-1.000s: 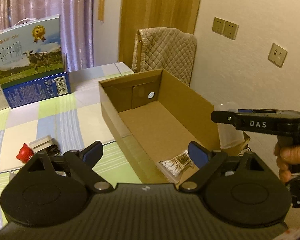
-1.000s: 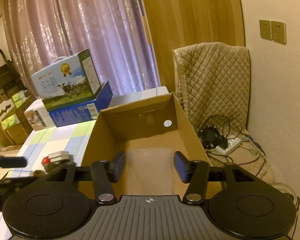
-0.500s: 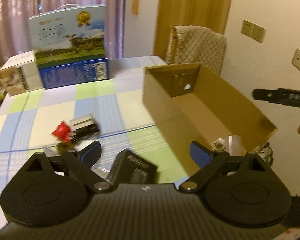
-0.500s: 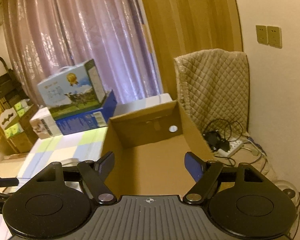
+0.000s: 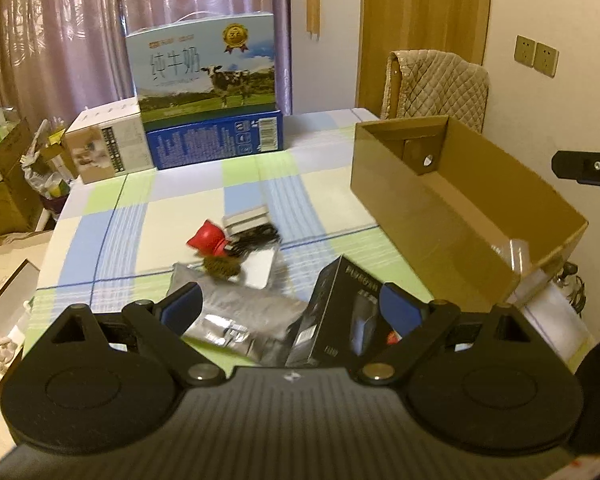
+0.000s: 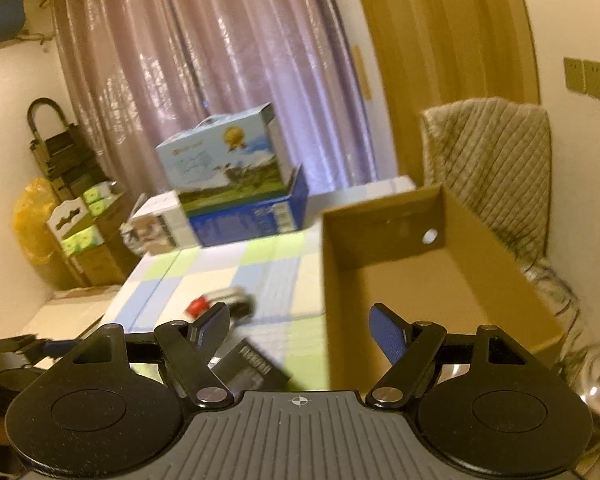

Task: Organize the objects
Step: 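Grasp the black FLYCO shaver box with the left gripper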

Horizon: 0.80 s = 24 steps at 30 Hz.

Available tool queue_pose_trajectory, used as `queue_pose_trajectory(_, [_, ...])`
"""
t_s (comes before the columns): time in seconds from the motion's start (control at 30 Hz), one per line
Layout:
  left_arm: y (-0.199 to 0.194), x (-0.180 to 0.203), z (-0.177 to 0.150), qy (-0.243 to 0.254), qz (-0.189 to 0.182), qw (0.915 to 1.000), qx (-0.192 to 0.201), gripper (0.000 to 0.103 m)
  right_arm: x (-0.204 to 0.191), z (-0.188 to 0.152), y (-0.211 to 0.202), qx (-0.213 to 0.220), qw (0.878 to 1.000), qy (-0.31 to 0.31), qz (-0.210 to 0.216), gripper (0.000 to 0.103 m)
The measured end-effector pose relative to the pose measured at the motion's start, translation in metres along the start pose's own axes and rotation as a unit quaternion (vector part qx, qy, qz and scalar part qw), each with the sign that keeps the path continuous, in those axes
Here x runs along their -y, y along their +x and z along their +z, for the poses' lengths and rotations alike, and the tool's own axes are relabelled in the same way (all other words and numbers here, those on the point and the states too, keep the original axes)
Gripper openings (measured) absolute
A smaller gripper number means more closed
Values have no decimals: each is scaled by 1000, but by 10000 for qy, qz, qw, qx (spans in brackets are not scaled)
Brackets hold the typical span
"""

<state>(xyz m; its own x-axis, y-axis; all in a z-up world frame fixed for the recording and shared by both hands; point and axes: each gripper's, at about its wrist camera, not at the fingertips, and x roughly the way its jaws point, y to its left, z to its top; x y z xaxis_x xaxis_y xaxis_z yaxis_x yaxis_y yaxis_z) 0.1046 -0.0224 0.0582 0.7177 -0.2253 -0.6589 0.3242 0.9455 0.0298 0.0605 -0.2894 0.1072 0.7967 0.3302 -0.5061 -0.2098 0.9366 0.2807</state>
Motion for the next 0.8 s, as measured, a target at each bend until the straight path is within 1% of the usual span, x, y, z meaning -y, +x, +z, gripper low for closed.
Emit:
queue_pose_trajectory(0.23, [-13,-6,-29,321,79,9995,-21,93,-18,-40,3,-417,9989,166,128,74])
queue_pose_trajectory(0.47, [-13,6,-58,971,44,9953,10,94,-19,-73,10,-745,9968,291,30,74])
queue_pose_trajectory(0.6, [-6,16,-70,1231,-21,9924,22,94,-17,-86,20,-877,9956,316,5,74])
queue_pose_trajectory(0.67, [-1,21,-75,1315,-47,9913,33,94,-17,-90,26,-920,9954,250,-35,72])
queue_pose_trajectory(0.8, [14,30,-83,1554,-75,9878,41,94,-11,-99,38,-1041,9942,277,-68,65])
